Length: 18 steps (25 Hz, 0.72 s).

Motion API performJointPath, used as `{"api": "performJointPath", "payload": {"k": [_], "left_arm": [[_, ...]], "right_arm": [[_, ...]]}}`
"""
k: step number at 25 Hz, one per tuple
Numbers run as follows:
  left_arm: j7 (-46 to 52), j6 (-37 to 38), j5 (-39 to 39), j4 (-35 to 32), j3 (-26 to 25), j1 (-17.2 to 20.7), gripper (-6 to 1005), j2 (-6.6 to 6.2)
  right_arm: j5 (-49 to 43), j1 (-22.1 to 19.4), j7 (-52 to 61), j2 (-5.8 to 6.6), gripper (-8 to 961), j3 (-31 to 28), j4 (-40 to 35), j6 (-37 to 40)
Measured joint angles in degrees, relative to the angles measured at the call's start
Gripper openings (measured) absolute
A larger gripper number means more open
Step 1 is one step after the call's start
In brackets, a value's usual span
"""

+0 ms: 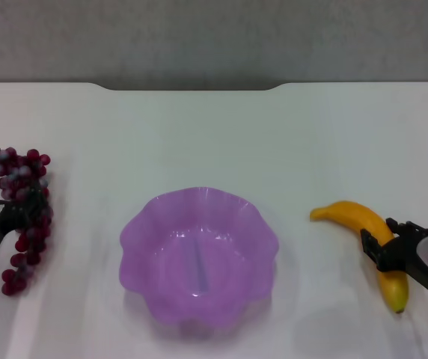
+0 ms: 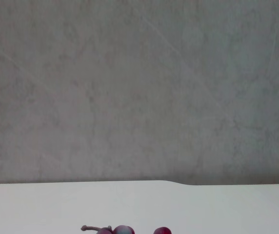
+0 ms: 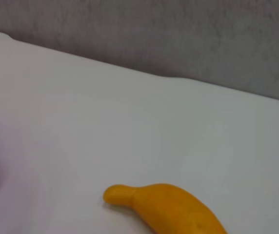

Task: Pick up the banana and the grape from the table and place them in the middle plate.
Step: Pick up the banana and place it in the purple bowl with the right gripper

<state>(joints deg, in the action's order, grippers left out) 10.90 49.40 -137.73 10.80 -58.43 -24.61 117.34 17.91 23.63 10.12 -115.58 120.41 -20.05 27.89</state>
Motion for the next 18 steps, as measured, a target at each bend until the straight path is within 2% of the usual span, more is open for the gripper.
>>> {"api": "performJointPath", "payload": {"k": [3, 12, 18], "left_arm": [[0.0, 0.0, 0.0, 0.0, 0.07, 0.0, 898, 0.0], [0.0, 0.0, -0.47, 0.11, 0.16, -0.05, 898, 0.0], [0.0, 0.0, -0.12, -0.03, 0.16, 0.16, 897, -0.05]], "right_arm": [[0.02, 0.58, 0.0, -0.03, 497, 0.0, -0.07, 0.0], [0.03, 1.46, 1.81, 0.19, 489, -0.11, -0.16, 0.4], [-0.03, 3.85, 2.17, 0.5, 488, -3.56, -0.66, 0.88]]}}
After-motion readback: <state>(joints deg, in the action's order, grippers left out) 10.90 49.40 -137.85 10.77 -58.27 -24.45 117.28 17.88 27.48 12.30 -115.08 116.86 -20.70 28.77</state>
